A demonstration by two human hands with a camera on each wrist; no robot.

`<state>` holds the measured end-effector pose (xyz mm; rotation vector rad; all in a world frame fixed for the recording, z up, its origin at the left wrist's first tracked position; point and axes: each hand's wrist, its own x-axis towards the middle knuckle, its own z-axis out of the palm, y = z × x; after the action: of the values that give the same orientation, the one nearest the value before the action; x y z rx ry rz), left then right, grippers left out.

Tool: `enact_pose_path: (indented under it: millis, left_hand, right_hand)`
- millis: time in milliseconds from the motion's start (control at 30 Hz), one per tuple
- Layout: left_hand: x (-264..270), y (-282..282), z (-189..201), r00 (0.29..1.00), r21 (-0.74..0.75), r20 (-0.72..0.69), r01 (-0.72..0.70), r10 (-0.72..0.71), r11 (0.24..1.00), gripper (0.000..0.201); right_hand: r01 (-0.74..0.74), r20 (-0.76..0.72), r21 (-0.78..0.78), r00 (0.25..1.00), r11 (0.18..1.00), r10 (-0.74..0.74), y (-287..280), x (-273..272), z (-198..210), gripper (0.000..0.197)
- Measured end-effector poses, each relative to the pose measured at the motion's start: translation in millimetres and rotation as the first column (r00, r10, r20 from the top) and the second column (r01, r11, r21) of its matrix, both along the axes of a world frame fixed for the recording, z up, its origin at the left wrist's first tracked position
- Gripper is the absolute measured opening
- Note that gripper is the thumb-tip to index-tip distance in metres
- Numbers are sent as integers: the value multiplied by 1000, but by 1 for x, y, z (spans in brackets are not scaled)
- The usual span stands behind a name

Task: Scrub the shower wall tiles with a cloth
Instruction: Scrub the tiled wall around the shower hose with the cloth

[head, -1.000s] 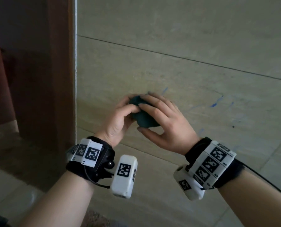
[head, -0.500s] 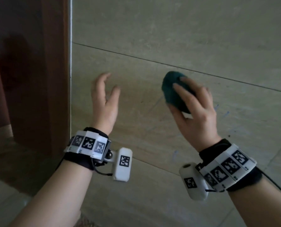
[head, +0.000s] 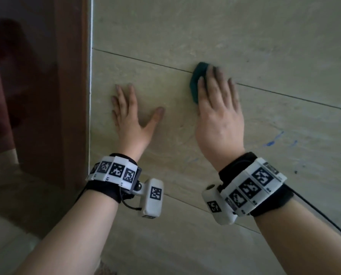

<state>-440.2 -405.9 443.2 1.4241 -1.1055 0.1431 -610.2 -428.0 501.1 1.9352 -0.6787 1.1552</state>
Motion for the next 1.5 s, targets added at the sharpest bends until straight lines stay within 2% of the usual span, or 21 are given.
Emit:
enact_pose_path:
  millis: [133, 233, 300, 367, 433, 533, 600, 667, 733, 800, 867, 933, 1000, 1033, 1133, 1200, 1233, 1300, 1367, 1433, 1500]
  left_hand:
    - [3, -1, -3, 999, -29, 35, -31, 32, 999, 90]
    - [4, 1, -4, 998, -4, 60, -28, 28, 1000, 91]
    - [4, 2, -3, 998, 14, 64, -23, 22, 1000, 91]
    - [4, 2, -2, 998, 27, 54, -12, 11, 1000, 91]
    - [4, 1, -2, 999, 17, 38, 1, -1, 1000, 90]
    - [1, -1, -3, 1000, -8, 9, 2, -2, 1000, 88]
    - [-3, -1, -4, 1000, -16, -4, -14, 14, 1000, 85]
    - [-5, -1, -5, 999, -13, 4, -33, 33, 999, 82]
    - [-6, 1, -6, 1000, -2, 13, -18, 18, 1000, 82]
    - [-4, 2, -5, 1000, 9, 15, 4, -4, 1000, 84]
    - [-3, 3, -4, 1000, 22, 12, 17, -17, 1000, 85]
    - [-3, 3, -4, 1000, 27, 5, 18, -19, 999, 85]
    - [-4, 2, -5, 1000, 22, 2, 17, -17, 1000, 84]
    - [-4, 2, -5, 1000, 16, 0, 18, -18, 1000, 84]
    - [-5, 2, -7, 1000, -7, 3, 14, -14, 1000, 82]
    - [-7, 4, -10, 1000, 3, 11, 8, -8, 1000, 82]
    - [-8, 6, -12, 1000, 18, 19, 9, -10, 1000, 83]
    - [-6, 8, -14, 999, 53, 35, 21, -23, 998, 88]
    - [-4, 10, -15, 998, 81, 31, 47, -50, 996, 93]
    - [-3, 10, -14, 997, 82, 16, 67, -69, 994, 95]
    - [-4, 10, -13, 997, 72, 6, 74, -75, 995, 95]
  right_hand:
    - [51, -298, 43, 954, 998, -36, 7, 12, -48, 58]
    - [56, -455, -51, 888, 997, -73, 6, 5, -66, 51]
    - [94, -404, -141, 903, 985, -144, 6, 2, -47, 48]
    - [184, -214, -163, 952, 969, -217, 5, 0, -13, 47]
    - [286, -15, -128, 957, 950, -290, 3, -5, 18, 46]
    - [271, 52, -116, 962, 956, -266, 3, -3, 14, 46]
    - [158, -126, -143, 976, 977, -176, 3, 6, -26, 46]
    - [77, -361, -112, 926, 991, -112, 7, 12, -70, 47]
    - [58, -465, -89, 881, 994, -92, 8, 8, -89, 44]
    - [66, -411, -57, 908, 996, -84, 10, 1, -73, 45]
    - [94, -227, -4, 970, 996, -92, 13, -12, -43, 48]
    - [159, -8, 68, 987, 985, -159, 14, -28, -18, 52]
    - [181, 102, 97, 976, 979, -191, 15, -33, -17, 53]
    - [168, 92, 82, 980, 982, -175, 14, -30, -25, 52]
    - [78, -181, 47, 981, 996, -68, 13, -14, -82, 46]
    - [86, -388, 32, 919, 996, -67, 15, -12, -119, 44]
    - [93, -427, 22, 901, 995, -74, 16, -15, -126, 44]
    - [95, -366, 21, 927, 995, -81, 16, -23, -109, 45]
    - [134, -156, 40, 980, 990, -126, 16, -33, -66, 51]
    - [221, 81, 92, 970, 971, -229, 13, -47, -23, 53]
    - [259, 189, 100, 943, 961, -274, 12, -53, -9, 52]
